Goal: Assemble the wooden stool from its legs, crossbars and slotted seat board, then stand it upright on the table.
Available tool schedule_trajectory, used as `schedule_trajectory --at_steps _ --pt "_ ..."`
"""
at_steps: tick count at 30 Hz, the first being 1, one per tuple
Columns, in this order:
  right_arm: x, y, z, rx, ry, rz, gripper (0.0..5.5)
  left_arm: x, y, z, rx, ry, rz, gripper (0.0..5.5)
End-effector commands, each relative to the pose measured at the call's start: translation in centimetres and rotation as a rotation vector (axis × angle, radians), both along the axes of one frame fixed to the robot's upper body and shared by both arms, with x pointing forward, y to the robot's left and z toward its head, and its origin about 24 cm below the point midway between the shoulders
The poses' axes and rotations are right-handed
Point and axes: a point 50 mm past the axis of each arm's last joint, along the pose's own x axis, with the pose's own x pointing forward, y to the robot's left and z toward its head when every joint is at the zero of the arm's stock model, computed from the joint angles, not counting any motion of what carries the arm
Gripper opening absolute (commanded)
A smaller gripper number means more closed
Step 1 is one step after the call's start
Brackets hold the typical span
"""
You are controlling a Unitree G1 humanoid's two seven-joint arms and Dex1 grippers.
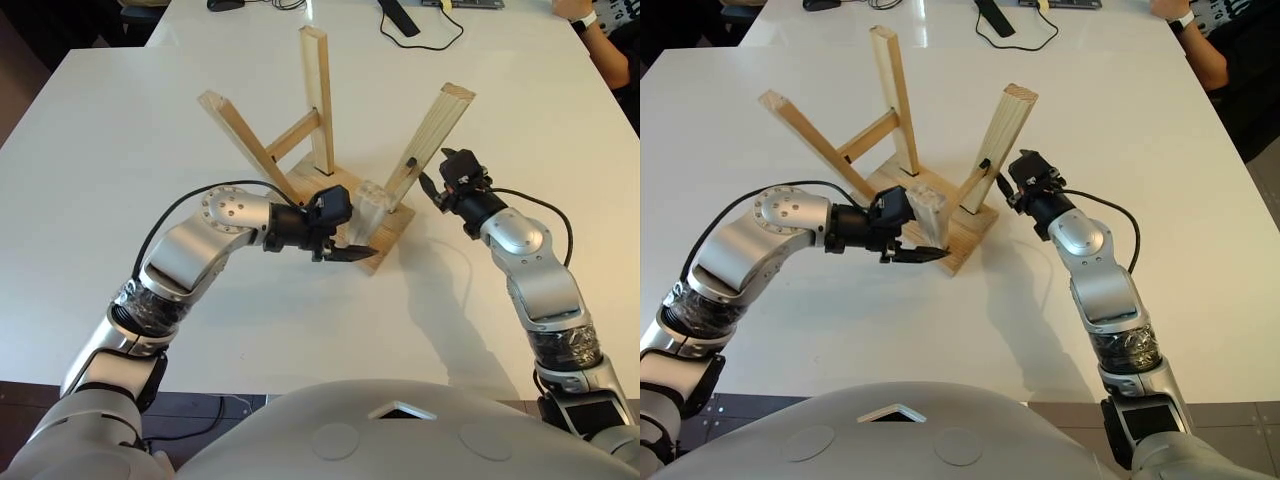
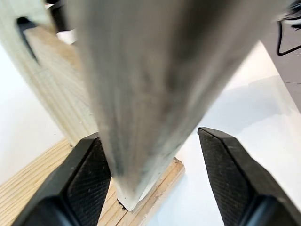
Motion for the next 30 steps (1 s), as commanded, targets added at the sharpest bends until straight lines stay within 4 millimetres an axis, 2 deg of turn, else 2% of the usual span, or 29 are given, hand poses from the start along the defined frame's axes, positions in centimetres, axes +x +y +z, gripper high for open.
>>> schedule_trajectory --at_steps 1,3,6,9,13,15,17,18,21,25,27,30 --pt "0.1 -1.9 -0.5 -0.054 0.012 -0.045 2.70 -0.6 0.9 -0.9 0.036 -0.001 0.019 3.05" --pt "-0.3 -2.9 -0.8 -0.080 0.022 -0.067 2.70 -0.6 2.4 -1.2 0.050 0.006 0.069 3.05" --pt "-1.7 -4.9 -1.1 -0.116 0.046 -0.112 2.70 -1.4 6.2 -2.0 0.103 0.029 0.141 3.05" --pt "-3.7 -6.1 -1.5 -0.085 0.107 -0.125 2.70 -1.7 10.0 -3.2 0.187 0.016 0.217 3.05" --pt "-7.1 -5.4 -1.4 0.064 0.232 -0.037 2.70 0.7 14.6 -3.5 0.173 -0.017 0.441 3.05" --pt "-8.6 -5.1 -1.2 0.116 0.292 0.012 2.70 1.7 16.3 -3.5 0.154 -0.041 0.480 3.05" --pt "-9.3 -5.0 -1.3 0.138 0.336 0.054 2.70 3.1 17.7 -4.0 0.153 -0.058 0.549 3.05" --pt "-9.4 -4.8 -1.3 0.148 0.351 0.067 2.70 4.0 18.2 -4.4 0.167 -0.076 0.592 2.87" --pt "-9.1 -4.3 -1.7 0.158 0.374 0.096 2.70 6.7 18.2 -4.9 0.195 -0.157 0.663 2.80" --pt "-9.4 -2.9 -3.1 0.118 0.436 0.157 2.70 9.4 15.9 -6.4 0.213 -0.280 0.703 2.80" --pt "-9.6 -2.6 -4.0 0.073 0.457 0.173 2.70 9.4 15.0 -7.6 0.253 -0.345 0.686 2.80" --pt "-10.2 -2.5 -4.9 0.024 0.474 0.170 2.70 7.2 14.3 -10.1 0.289 -0.373 0.585 2.80"
